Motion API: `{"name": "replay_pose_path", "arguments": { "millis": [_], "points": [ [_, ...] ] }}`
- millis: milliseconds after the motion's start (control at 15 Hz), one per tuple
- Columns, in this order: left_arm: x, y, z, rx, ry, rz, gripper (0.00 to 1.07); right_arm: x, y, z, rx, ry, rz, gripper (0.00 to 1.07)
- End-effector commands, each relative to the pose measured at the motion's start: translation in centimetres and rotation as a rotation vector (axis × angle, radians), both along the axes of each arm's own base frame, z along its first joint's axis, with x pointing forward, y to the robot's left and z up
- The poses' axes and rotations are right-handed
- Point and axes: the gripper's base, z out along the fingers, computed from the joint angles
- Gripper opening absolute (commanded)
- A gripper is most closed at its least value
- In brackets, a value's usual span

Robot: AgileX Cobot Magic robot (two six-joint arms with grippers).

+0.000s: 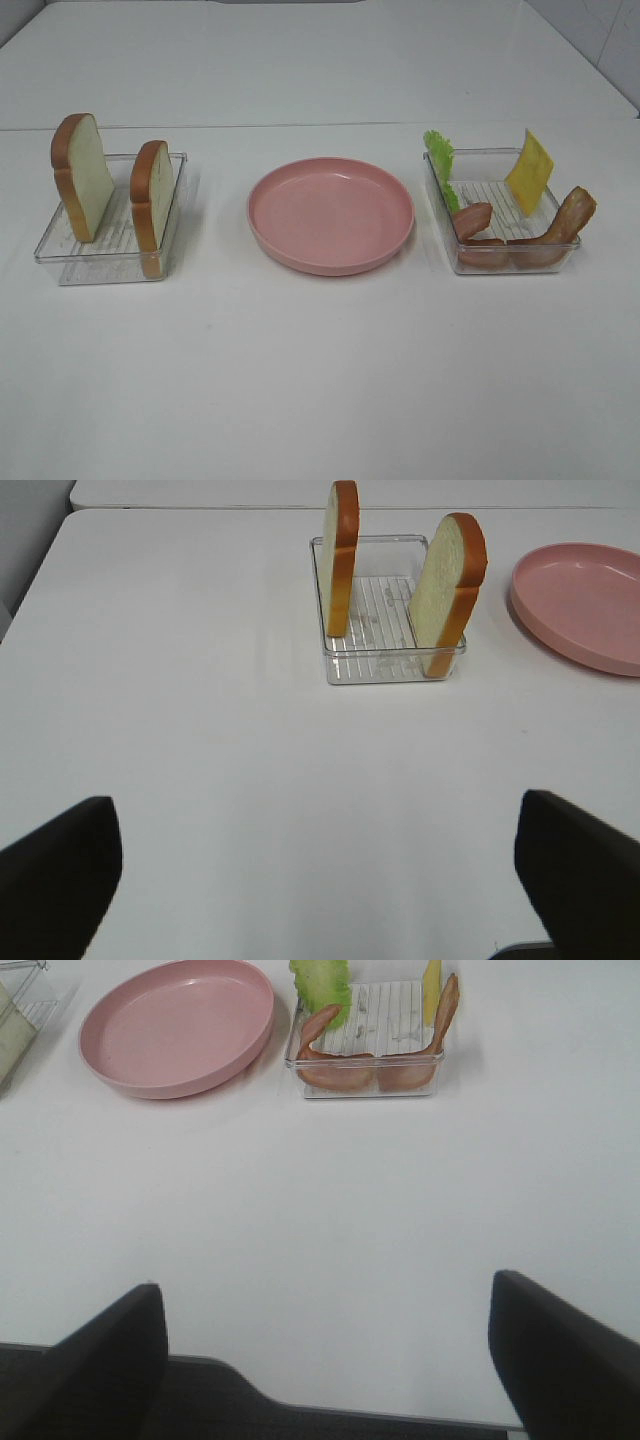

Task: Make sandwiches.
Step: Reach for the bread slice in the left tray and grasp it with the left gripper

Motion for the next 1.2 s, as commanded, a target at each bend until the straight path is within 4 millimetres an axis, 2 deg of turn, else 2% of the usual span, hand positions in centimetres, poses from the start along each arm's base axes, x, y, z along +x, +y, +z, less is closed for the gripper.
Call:
{"name": "replay_pose_path", "arguments": {
  "millis": [67, 800, 933, 1000, 1067, 1133, 1200],
  "points": [
    [-0.2, 0.0, 0.1, -0.004, -0.024, -0.008, 1.02, -0.3, 0.0, 0.0, 0.006, -0.038, 0.001, 0.85],
    [-0.2, 0.0, 0.1, 0.001, -0.023, -0.005, 1.02, -0.3, 0.0, 0.0, 0.006, -0.038, 0.001, 0.85],
    [0.3, 0.0, 0.5, 0.016, 0.039, -0.015, 1.02, -0.3, 0.0, 0.0, 0.006, -0.038, 0.001, 0.85],
    [0.6, 0.0, 0.9, 0.031, 0.074, -0.024, 1.02, -0.3, 0.0, 0.0, 0.006, -0.038, 0.001, 0.85],
    [2.7, 0.1, 3.8, 0.053, 0.230, -0.042, 1.02, -0.3, 0.0, 0.0, 0.006, -0.038, 0.001, 0.85],
    [3.7, 0.1, 4.7, 0.049, 0.274, -0.043, 1.02, -0.3, 0.0, 0.0, 0.006, -0.038, 0.001, 0.85],
    [6.2, 0.1, 6.5, 0.032, 0.370, -0.038, 1.02, -0.3, 0.0, 0.0, 0.006, -0.038, 0.001, 0.85]
  ]
}}
